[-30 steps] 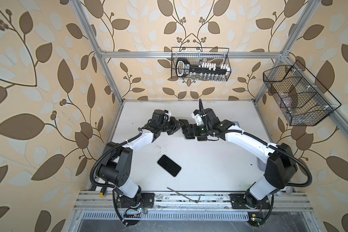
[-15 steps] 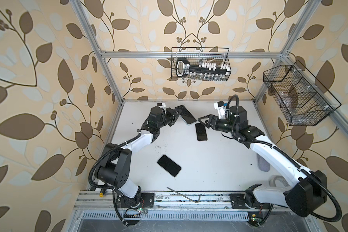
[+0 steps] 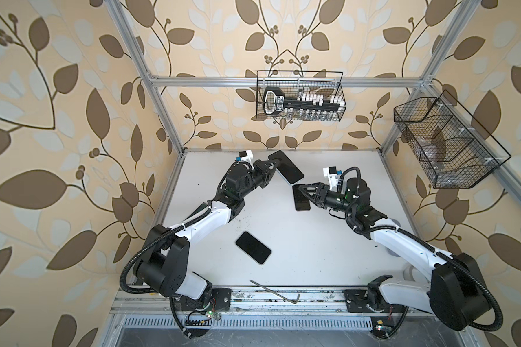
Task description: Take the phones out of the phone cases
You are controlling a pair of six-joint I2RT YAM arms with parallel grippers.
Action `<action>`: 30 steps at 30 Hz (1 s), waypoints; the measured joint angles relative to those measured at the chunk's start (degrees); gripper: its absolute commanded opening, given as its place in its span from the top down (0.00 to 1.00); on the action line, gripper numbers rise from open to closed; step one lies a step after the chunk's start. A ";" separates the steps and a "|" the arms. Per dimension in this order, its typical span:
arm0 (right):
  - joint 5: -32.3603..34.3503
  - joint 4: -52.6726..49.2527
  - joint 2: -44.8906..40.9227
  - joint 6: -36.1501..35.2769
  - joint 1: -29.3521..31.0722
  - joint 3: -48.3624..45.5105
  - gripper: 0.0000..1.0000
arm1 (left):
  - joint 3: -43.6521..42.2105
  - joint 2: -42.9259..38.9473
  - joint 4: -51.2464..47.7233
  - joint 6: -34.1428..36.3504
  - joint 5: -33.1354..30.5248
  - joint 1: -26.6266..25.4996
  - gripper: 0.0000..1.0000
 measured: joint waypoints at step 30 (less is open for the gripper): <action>2.32 18.16 5.09 9.20 4.42 -1.68 0.74 | -1.09 -0.33 1.20 0.48 -3.89 -2.54 1.00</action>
